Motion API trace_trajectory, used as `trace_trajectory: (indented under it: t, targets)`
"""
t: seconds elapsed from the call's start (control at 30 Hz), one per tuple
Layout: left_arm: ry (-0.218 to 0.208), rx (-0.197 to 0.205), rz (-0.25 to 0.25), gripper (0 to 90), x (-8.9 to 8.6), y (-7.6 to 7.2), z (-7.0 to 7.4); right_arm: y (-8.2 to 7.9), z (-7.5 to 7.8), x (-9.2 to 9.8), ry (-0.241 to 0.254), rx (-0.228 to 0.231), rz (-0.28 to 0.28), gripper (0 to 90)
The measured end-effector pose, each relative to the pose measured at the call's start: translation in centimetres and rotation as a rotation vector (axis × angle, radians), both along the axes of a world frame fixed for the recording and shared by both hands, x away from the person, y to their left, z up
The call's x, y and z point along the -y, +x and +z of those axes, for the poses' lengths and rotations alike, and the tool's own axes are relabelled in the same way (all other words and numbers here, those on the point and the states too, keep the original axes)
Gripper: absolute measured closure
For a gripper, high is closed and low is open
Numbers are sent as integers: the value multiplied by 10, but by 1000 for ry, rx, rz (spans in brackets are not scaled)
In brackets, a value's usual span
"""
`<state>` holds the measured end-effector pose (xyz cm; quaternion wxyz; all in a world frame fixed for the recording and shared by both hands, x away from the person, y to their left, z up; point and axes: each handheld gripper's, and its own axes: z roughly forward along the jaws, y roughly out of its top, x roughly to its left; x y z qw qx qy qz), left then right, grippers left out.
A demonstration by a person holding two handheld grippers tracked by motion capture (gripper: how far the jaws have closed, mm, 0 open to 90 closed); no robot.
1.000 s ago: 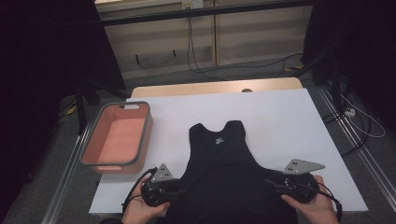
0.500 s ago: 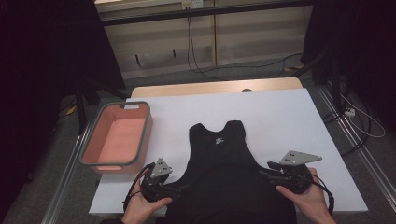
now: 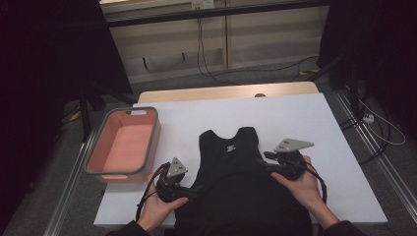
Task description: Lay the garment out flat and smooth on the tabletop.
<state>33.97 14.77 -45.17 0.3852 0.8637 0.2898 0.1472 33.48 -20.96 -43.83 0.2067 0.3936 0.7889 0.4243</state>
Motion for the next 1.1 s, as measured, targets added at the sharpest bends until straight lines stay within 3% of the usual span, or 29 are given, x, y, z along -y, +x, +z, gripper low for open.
trace_trajectory:
  t: [0.27,0.57,0.67,0.77,0.93,1.1]
  targets:
    - [5,22,2,81,-2,-2,1,62,-2,-27,-40,-26,-29,678]
    - [6,18,-9,91,-1,-3,1,110,-17,-36,-107,-76,-113,698]
    - [7,20,-13,93,-1,-4,1,119,-20,-36,-105,-104,-127,707]
    - [13,23,-10,97,-1,-4,1,123,-25,-40,-120,-101,-135,725]
    - [12,19,-12,98,-1,-4,1,127,-24,-40,-129,-102,-171,868]
    - [9,20,-9,100,-2,-4,1,131,-13,-35,-64,-112,-166,885]
